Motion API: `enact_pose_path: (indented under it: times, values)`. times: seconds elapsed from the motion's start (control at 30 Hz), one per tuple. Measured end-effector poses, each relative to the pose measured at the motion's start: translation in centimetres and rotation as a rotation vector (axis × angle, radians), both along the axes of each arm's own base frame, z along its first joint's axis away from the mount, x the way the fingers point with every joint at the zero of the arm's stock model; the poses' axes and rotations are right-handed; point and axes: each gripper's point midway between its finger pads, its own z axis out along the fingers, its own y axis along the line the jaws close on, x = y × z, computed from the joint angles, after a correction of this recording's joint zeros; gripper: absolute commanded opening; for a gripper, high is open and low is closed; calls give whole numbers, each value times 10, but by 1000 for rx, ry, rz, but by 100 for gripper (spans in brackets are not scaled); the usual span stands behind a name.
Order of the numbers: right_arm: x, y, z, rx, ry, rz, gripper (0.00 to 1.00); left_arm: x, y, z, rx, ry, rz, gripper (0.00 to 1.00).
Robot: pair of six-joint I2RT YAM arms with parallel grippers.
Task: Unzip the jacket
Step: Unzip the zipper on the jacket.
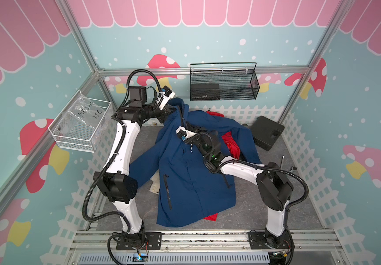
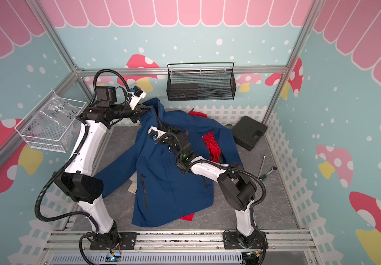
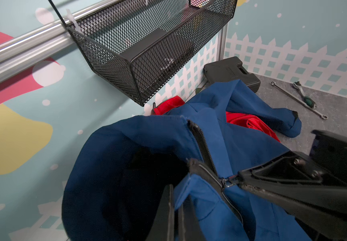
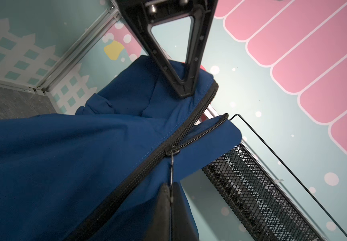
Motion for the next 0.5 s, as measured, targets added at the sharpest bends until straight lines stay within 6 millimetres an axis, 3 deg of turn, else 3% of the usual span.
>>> enact_pose_path:
  times: [0.5]
  values:
    - [-15,4,-23,-174,71,-48,0,13,11,5,-26,16,119,0]
